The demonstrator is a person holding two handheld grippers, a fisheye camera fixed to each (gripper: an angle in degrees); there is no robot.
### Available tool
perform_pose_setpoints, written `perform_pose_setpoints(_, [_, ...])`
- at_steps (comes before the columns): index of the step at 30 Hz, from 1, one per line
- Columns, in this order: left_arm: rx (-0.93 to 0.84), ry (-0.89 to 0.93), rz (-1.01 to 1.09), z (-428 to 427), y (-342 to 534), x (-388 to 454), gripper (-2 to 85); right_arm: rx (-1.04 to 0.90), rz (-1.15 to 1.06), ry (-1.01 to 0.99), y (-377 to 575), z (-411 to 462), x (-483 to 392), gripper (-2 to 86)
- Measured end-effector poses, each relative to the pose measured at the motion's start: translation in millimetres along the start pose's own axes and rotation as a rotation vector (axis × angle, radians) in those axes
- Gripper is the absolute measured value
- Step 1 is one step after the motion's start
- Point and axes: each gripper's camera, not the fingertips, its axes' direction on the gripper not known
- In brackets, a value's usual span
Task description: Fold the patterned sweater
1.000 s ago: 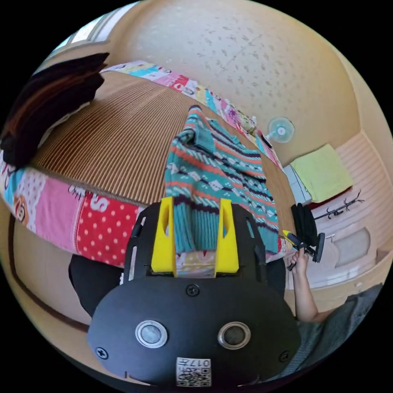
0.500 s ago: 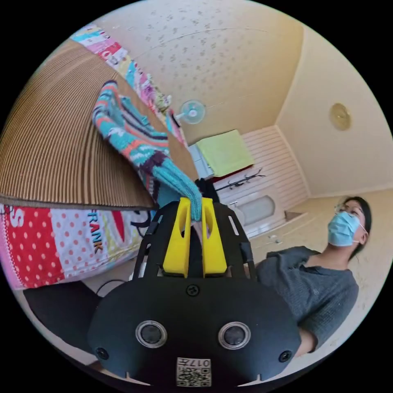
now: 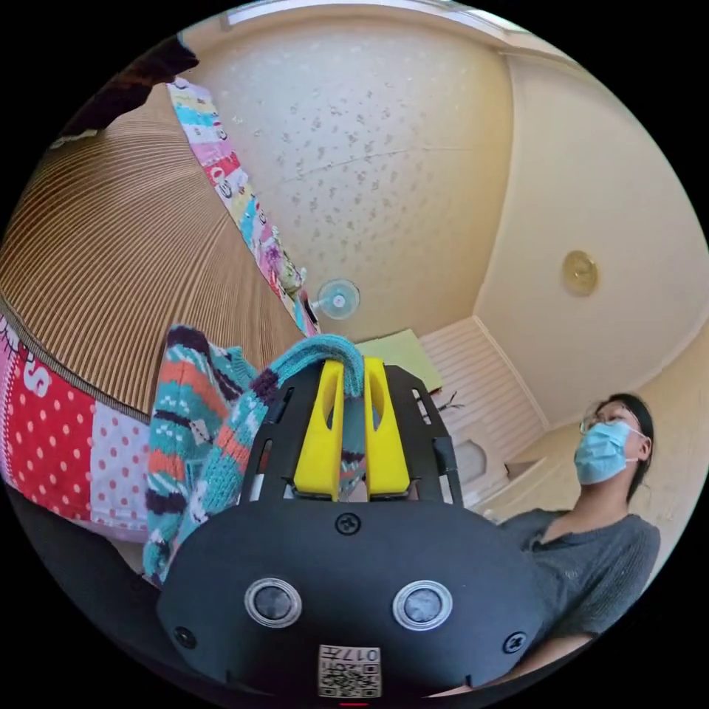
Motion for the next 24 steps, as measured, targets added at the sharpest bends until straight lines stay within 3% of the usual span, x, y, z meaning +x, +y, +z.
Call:
perform_pose_setpoints(5, [-0.105,-0.344,0.101,50,-32,-27,6.3,-0.108,0.274,0.352,-55,58,73,1.9])
perform_pose_setpoints(7, [-0.125,-0.387,0.08,51,-26,-32,7.4,-0.083,0.395,0.388,-54,64,84,1.8])
perform_pose_setpoints(11, [-0.011,-0.376,0.136,-5,32,-10,8.6,-0.102,0.218,0.434,-39,79,40,1.9])
perform_pose_setpoints(15, [0.054,-0.572,-0.048,-56,104,-35,13.3,-0.266,0.142,0.491,-13,126,17,2.4])
perform_pose_setpoints(21, [-0.054,-0.472,-0.335,-47,159,-96,17.1,-0.572,0.119,0.378,6,255,19,4.4])
perform_pose_setpoints(24, [-0.077,-0.358,-0.375,-19,170,-106,12.6,-0.728,0.082,0.353,14,327,11,6.8])
